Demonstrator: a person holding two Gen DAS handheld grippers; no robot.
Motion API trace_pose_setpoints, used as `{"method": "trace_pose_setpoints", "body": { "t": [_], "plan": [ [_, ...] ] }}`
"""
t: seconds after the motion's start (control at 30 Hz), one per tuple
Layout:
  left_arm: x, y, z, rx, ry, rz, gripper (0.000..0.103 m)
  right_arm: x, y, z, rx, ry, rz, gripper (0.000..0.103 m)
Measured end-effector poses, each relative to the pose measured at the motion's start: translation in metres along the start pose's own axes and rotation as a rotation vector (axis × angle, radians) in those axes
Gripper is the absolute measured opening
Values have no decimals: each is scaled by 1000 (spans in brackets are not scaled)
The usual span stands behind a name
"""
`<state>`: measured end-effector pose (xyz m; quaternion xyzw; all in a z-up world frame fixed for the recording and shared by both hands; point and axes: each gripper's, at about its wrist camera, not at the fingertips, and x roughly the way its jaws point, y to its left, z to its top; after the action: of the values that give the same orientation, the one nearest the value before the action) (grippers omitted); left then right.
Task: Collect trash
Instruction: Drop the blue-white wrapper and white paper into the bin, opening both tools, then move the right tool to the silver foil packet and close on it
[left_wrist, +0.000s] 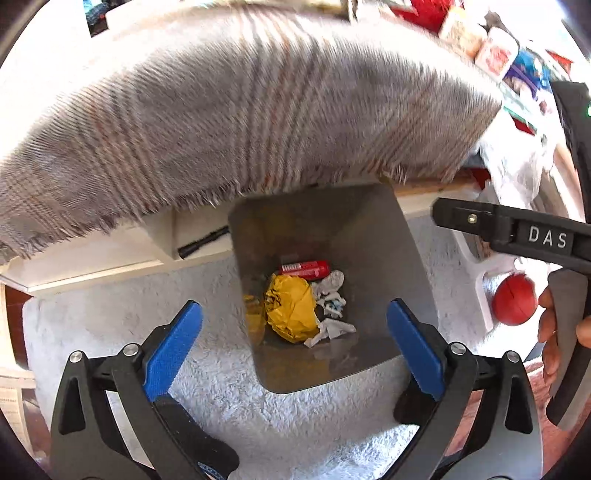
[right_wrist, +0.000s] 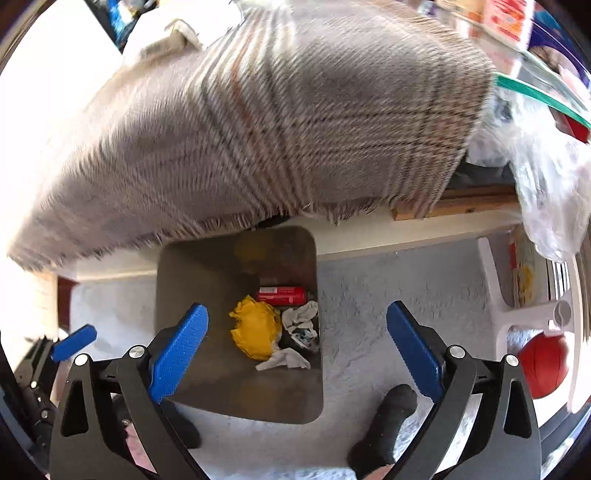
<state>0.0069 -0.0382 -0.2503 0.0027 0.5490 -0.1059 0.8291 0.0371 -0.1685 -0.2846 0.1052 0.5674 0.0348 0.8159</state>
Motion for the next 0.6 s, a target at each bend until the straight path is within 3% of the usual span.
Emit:
{"method": "trace_pose_setpoints", "body": {
  "t": [0.2,0.6],
  "plan": [
    [-39,12,25,-38,-41,-29,95,-52,12,25,-42,-108,5,98],
    [-79,42,121,-45,-129,71,95,-90,7,113,-42,-188,-3,99]
  ]
}}
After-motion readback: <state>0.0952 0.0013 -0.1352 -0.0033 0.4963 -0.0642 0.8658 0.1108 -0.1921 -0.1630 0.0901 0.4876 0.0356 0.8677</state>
